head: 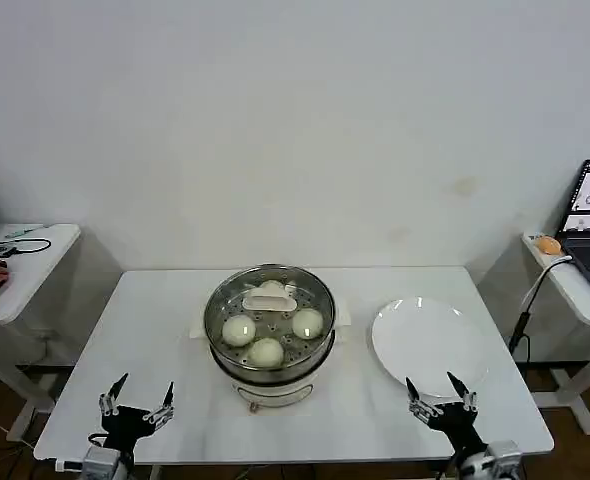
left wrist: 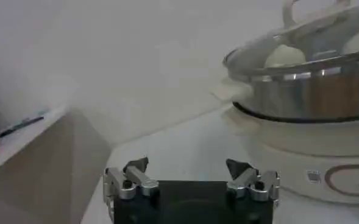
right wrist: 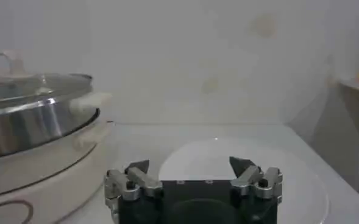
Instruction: Take steamed baozi put them in steamer then cover it.
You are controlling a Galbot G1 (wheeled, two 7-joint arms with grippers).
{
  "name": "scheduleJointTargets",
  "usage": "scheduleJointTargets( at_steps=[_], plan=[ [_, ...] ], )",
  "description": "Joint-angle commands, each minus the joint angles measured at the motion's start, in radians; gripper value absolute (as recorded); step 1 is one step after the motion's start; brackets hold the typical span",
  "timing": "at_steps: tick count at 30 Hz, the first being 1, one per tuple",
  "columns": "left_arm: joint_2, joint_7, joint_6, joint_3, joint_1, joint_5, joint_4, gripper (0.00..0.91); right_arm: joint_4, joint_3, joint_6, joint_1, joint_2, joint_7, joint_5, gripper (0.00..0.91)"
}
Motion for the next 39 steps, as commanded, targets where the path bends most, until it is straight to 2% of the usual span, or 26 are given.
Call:
scheduleJointTargets(
  at_steps=[1,39],
  plan=[
    [-0.014,-0.004,-0.012,-0.009,0.028,-0.019,-0.006,0.907,0.005,-0.001,-0.01,-0.008,0.001,0.002,-0.008,0.907],
    [-0.021,-0.002,-0.021,-0.004,0.039,-0.017,-0.018,0.907,0.011,0.008,0.014,-0.003,0.021,-0.02,-0.052,0.907]
  ],
)
